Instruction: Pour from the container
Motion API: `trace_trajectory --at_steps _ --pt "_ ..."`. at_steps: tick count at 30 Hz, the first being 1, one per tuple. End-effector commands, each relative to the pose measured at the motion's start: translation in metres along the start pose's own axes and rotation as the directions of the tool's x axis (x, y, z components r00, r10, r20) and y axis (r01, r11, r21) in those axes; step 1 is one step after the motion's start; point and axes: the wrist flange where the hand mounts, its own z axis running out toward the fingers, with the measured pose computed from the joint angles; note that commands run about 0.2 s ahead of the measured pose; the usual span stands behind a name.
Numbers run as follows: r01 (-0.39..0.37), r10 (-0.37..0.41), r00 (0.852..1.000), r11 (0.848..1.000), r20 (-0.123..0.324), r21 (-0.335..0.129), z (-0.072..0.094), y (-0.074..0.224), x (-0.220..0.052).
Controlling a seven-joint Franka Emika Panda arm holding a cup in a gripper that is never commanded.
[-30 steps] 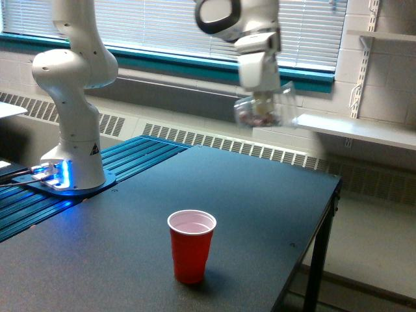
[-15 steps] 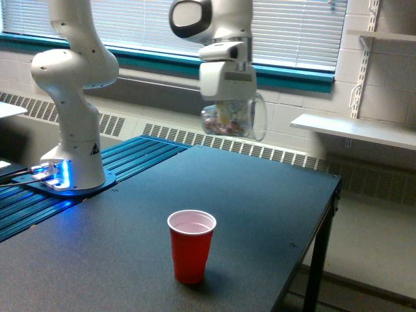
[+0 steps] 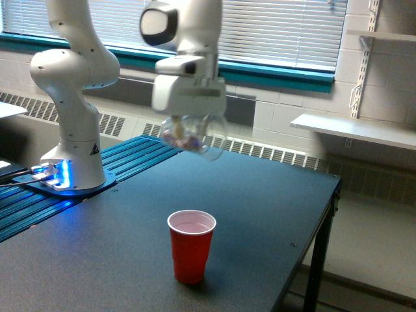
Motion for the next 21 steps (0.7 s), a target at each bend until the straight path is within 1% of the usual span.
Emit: trace_trajectory --at_steps 1,10,13,15,18,21 --pt "-0.052 0.053 0.998 0.998 0.027 -0.02 0.015 0.027 0.011" --pt "-0.098 0.099 0.993 0.995 0.063 -0.032 0.032 0.048 0.03" --pt "-0.117 0.12 0.989 0.992 0.082 -0.038 0.038 0.052 0.036" --pt "-0.114 0.118 0.988 0.992 0.097 -0.045 0.043 0.053 0.037" --pt "-0.124 0.128 0.985 0.992 0.116 -0.04 0.049 0.055 0.04" --pt "-0.132 0.137 0.98 0.99 0.142 -0.044 0.058 0.057 0.042"
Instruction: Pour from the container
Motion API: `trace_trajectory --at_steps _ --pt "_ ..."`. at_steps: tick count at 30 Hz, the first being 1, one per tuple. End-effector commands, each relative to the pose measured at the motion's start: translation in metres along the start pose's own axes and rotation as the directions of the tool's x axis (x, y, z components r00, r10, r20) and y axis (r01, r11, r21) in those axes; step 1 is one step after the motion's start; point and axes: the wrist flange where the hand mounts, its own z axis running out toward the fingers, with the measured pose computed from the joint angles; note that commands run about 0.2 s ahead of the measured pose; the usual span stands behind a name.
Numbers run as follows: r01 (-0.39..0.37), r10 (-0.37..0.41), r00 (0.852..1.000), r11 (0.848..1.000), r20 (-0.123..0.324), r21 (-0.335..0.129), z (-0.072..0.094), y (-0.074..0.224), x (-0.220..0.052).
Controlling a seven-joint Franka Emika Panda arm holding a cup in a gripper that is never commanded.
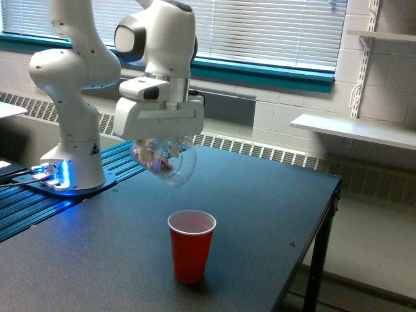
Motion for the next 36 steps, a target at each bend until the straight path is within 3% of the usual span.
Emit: trace_trajectory --at_steps 1,8,20,36 --pt "0.012 -0.012 0.999 1.0 0.042 -0.001 0.012 0.002 0.008" --pt "-0.002 0.001 0.997 1.0 0.072 0.011 0.017 -0.003 0.015" --pt "-0.023 0.019 0.997 0.999 0.073 0.048 -0.003 -0.021 0.02" --pt "-0.088 0.075 0.979 0.994 0.19 0.064 0.013 -0.011 0.025"
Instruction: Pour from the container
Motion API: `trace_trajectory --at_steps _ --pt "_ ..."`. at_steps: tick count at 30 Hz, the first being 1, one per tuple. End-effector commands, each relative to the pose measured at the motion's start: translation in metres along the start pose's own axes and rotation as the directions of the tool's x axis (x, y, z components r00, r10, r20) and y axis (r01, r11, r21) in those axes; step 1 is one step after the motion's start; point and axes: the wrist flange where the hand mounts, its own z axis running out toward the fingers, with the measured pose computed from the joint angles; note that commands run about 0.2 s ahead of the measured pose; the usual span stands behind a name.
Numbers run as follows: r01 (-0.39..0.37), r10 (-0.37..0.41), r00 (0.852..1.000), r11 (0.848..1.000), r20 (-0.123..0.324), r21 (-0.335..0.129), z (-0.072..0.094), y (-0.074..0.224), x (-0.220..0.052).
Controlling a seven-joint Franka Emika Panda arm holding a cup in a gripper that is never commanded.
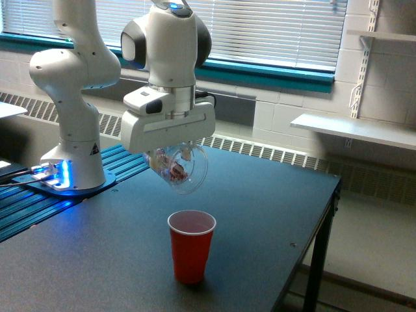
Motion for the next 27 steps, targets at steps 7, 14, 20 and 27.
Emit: trace_trajectory --at_steps 7,14,20,27 --pt "-0.038 0.037 0.997 0.999 0.062 0.016 0.006 0.01 0.017" --pt "-0.068 0.065 0.993 0.997 0.103 0.034 0.006 0.009 0.024" --pt "-0.072 0.065 0.988 0.996 0.142 0.048 0.008 0.001 0.024" --pt "-0.076 0.065 0.981 0.996 0.183 0.053 0.011 -0.007 0.023"
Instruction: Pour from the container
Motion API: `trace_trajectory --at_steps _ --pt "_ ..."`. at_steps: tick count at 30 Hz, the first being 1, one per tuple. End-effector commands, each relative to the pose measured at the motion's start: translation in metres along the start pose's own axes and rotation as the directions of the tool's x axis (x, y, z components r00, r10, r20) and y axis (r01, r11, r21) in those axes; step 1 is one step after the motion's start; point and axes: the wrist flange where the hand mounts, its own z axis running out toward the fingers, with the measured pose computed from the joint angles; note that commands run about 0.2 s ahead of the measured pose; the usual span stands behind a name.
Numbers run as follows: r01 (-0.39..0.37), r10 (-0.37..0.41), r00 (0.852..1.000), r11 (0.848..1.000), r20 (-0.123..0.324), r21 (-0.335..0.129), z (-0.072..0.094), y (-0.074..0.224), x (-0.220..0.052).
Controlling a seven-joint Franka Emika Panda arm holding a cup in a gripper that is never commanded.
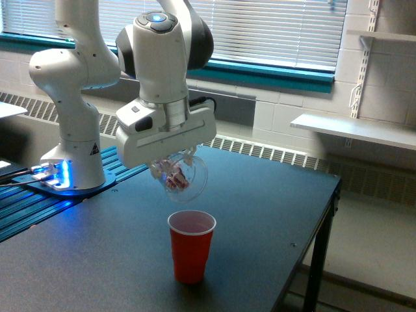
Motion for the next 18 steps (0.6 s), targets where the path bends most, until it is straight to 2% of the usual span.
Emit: trace_trajectory --at_steps 1,18 --pt "0.028 -0.028 0.999 1.0 0.034 0.001 0.0018 -0.0091 -0.0024" --pt "0.012 -0.013 0.997 1.0 0.079 0.006 0.0088 -0.015 -0.0009"
